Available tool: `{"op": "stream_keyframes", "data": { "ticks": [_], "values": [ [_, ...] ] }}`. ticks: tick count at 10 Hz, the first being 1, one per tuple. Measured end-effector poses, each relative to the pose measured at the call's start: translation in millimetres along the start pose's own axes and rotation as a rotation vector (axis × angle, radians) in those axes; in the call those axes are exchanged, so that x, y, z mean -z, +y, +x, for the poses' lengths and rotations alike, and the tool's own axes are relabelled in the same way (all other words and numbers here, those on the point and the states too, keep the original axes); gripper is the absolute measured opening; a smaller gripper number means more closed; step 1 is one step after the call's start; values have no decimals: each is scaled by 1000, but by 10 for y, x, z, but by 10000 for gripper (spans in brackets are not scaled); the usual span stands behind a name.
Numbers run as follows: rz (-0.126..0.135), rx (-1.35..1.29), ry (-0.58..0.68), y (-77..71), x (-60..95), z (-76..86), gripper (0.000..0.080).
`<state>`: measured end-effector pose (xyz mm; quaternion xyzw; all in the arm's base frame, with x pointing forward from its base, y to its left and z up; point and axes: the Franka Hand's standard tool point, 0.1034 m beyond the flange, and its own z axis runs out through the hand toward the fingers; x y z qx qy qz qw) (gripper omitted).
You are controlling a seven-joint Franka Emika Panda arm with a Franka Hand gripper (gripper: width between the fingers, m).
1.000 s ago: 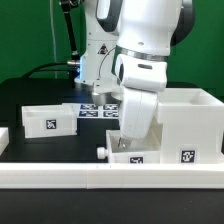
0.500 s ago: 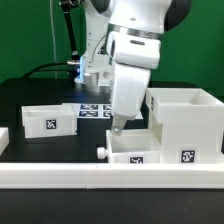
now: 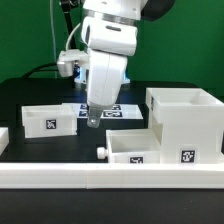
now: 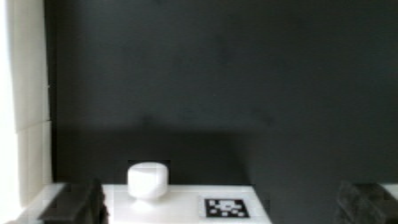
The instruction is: Assemble drawer
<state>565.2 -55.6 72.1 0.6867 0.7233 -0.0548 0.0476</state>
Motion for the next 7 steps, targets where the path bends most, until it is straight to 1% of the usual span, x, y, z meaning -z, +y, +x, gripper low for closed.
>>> {"op": "stream_keyframes", "data": {
  "ticks": [1,2,3,4,5,6,7],
  "values": [
    [4,16,37,-24,-30,-114,648],
    [6,86,75,-63,-158,-221,648],
    [15,115,112,-119,-283,-242,648],
    [23,140,150,-181,-369,-262,648],
    [43,143,186,-284,-482,-274,648],
    [66,137,206,-318,-534,-269,648],
    [83,127,218,-328,-576,-223,648]
  ]
}}
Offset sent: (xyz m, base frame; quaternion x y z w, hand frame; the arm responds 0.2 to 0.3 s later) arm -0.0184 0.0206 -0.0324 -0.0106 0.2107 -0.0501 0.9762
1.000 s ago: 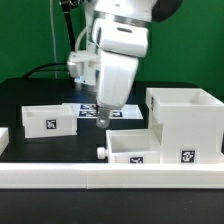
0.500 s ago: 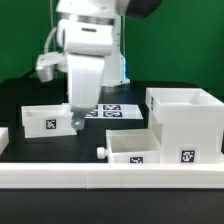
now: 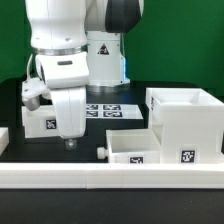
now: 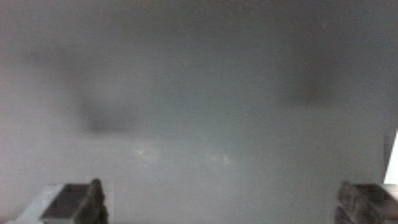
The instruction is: Assemble drawer
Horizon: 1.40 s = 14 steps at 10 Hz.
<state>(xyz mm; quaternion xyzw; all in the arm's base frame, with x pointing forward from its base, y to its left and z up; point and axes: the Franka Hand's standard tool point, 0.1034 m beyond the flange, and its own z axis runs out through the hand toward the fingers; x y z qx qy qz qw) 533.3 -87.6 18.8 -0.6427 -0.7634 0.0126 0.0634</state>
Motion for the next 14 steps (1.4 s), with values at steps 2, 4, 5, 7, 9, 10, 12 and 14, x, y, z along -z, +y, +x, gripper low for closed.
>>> {"op": "stream_keyframes", "data": {
  "ticks": [2,4,5,7,9,10,12,14],
  "values": [
    [9,-10,-2,73,-56,249,648],
    [7,-16,3,146,-57,439,648],
    [7,-22,4,169,-41,497,648],
    [17,-21,7,214,-22,657,648],
    [20,-24,6,225,-31,734,648],
    [24,-26,7,225,-39,775,648],
    [39,-84,-1,218,-36,812,648],
    [63,-105,-4,245,7,871,648]
  ]
}}
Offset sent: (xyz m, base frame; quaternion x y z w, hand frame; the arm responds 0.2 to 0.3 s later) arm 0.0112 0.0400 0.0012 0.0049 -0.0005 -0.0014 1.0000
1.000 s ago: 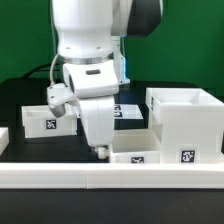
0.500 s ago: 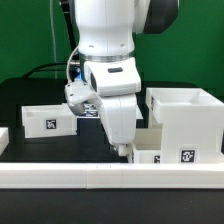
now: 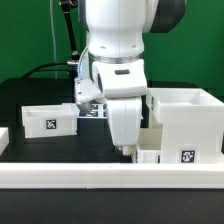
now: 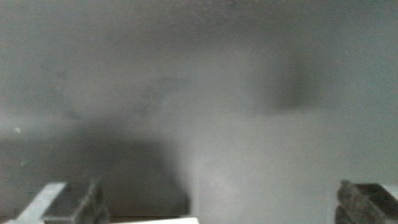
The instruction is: Assemble drawer
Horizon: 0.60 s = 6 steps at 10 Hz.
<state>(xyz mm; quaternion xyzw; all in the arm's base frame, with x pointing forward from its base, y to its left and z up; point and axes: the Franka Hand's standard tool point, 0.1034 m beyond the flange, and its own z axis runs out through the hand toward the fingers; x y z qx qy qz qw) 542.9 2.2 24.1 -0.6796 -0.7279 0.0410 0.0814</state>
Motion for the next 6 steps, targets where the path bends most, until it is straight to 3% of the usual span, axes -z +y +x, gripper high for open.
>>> {"op": "stream_keyframes", "data": {
  "ticks": [1,6],
  "values": [
    [15,0,0,0,27,15,648],
    [20,14,1,1,26,1,648]
  ]
}}
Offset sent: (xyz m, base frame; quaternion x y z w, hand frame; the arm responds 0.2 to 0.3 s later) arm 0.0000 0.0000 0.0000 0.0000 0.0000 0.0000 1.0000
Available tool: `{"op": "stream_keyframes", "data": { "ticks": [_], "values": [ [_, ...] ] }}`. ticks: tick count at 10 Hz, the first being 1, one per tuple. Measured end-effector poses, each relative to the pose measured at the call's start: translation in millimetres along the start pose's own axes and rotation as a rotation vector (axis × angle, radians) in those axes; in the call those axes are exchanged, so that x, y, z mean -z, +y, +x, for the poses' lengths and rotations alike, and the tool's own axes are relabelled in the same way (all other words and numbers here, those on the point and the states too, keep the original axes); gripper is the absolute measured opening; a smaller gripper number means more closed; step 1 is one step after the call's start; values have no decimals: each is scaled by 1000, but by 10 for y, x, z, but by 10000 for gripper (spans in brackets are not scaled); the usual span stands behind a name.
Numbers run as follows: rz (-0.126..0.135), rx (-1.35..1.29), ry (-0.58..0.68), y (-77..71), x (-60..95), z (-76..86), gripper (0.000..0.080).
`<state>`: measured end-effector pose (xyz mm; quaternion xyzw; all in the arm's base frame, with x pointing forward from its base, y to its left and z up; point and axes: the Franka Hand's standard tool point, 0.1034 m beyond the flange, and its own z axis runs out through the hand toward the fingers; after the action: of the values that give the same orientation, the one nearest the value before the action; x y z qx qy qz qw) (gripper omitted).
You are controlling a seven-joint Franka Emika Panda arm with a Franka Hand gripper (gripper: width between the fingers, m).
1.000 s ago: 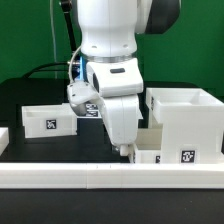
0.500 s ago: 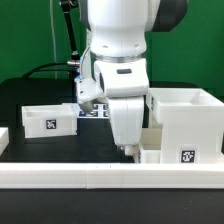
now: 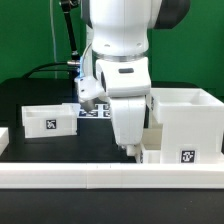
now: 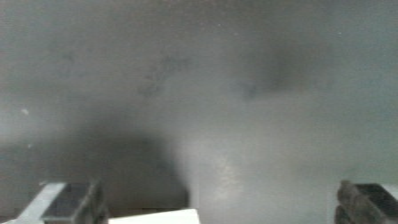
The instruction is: Assemble drawer
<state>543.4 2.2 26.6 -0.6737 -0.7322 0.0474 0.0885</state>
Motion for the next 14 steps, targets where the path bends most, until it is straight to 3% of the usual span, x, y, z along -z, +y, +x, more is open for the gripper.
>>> {"op": "stream_keyframes", "data": {
  "ticks": [2,4,5,7,9,14],
  "values": [
    [34,41,2,10,25,9,648],
    [45,48,7,10,12,-19,648],
    [51,48,8,10,-11,6,648],
    [94,40,-10,-14,-8,104,648],
    [111,0,-18,-16,30,170,648],
    [106,-20,-20,-25,51,145,648]
  ]
}}
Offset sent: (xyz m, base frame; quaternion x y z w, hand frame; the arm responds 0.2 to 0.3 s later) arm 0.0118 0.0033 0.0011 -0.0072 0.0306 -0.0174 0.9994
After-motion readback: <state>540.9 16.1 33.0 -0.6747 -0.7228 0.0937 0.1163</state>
